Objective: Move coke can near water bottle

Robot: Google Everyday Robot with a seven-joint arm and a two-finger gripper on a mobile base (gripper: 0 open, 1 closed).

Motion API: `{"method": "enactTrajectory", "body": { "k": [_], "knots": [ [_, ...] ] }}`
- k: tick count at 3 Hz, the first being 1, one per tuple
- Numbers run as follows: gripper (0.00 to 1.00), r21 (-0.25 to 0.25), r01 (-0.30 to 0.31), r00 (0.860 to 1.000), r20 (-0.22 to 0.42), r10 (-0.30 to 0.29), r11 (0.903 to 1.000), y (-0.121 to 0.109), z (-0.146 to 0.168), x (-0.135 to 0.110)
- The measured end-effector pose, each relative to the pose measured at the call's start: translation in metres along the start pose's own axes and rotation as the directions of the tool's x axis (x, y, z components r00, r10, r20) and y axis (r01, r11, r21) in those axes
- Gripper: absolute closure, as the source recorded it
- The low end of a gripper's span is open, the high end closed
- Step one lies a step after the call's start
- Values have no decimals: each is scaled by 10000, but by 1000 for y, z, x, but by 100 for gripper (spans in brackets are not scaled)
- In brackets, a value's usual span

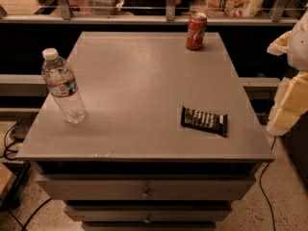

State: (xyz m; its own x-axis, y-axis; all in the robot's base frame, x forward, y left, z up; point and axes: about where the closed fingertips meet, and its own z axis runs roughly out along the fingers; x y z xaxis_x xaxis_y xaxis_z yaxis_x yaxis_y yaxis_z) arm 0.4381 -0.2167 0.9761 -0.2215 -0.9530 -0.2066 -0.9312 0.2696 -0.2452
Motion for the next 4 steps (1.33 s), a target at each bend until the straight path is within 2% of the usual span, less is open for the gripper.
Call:
{"method": "enactTrajectory", "body": {
  "k": [1, 2, 3, 4],
  "knots": [
    [0, 4, 0, 10000, 1, 0, 10000, 0, 0, 0],
    [0, 73, 122, 9985, 534, -125, 9999, -1, -1, -4],
    [0, 279, 17, 9785, 2063, -75, 9996, -10, 0, -12],
    [0, 524, -270, 9568, 2905, 106, 9983, -18, 0, -16]
  ]
}}
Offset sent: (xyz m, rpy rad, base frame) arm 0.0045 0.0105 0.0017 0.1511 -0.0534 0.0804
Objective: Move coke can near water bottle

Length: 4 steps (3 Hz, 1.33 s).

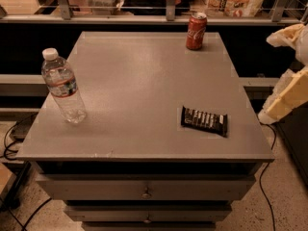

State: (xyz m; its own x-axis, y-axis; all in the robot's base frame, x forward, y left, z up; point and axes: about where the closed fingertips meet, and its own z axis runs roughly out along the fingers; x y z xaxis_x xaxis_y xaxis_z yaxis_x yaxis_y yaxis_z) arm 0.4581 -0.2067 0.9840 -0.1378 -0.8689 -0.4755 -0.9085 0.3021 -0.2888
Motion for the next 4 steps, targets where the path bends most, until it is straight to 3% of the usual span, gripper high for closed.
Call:
{"method": "enactTrajectory", "body": {
  "k": [1, 2, 3, 4],
  "knots": [
    [0, 597, -1058, 9930, 584, 1023, 9926, -22, 6, 13],
    [0, 1502, -2176, 9699, 1439, 1965, 9644, -63, 15, 17],
    [0, 1501, -2175, 9699, 1439, 1964, 9644, -63, 15, 17],
    [0, 1727, -2551, 9514, 2205, 2151, 9514, -82, 33, 6]
  ]
}}
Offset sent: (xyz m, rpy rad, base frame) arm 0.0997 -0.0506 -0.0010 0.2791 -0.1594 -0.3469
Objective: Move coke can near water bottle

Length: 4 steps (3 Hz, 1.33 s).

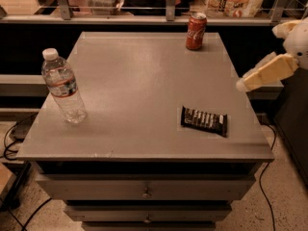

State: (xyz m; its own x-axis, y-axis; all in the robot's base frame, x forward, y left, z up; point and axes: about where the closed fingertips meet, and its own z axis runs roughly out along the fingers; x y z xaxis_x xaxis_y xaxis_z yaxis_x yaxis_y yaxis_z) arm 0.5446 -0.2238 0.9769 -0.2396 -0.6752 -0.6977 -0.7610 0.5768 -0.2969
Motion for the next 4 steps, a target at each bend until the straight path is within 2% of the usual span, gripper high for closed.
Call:
{"method": "enactTrajectory", "body": {
  "k": [2, 3, 4],
  "knots": [
    [0, 211, -462, 9892, 1402, 428, 9987, -35, 65, -21],
    [0, 176, -523, 9831, 1763, 484, 9985, -48, 86, -29],
    [0, 193, -1193, 9658, 2343, 1115, 9927, -73, 114, -43]
  ]
}}
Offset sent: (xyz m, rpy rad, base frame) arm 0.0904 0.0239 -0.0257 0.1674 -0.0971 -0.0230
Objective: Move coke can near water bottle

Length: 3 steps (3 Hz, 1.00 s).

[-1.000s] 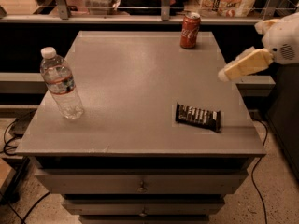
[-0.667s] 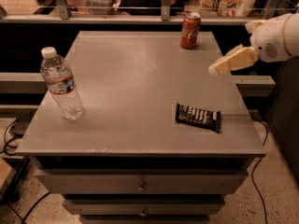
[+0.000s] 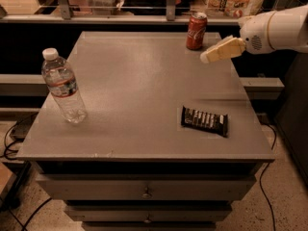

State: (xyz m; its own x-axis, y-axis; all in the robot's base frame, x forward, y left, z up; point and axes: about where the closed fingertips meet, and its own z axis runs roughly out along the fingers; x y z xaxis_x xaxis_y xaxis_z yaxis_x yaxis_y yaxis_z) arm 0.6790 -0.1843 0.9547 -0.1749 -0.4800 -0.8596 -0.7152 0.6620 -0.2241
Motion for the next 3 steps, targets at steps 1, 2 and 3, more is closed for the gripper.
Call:
{"method": "enactTrajectory", "body": {
  "k": [1, 2, 3],
  "knots": [
    [0, 52, -73, 9999, 99, 72, 10000, -3, 4, 0],
    [0, 320, -453, 9966, 696, 430, 9985, -19, 29, -4],
    [0, 609, -834, 9878, 1370, 745, 9947, -41, 59, -7]
  ]
}}
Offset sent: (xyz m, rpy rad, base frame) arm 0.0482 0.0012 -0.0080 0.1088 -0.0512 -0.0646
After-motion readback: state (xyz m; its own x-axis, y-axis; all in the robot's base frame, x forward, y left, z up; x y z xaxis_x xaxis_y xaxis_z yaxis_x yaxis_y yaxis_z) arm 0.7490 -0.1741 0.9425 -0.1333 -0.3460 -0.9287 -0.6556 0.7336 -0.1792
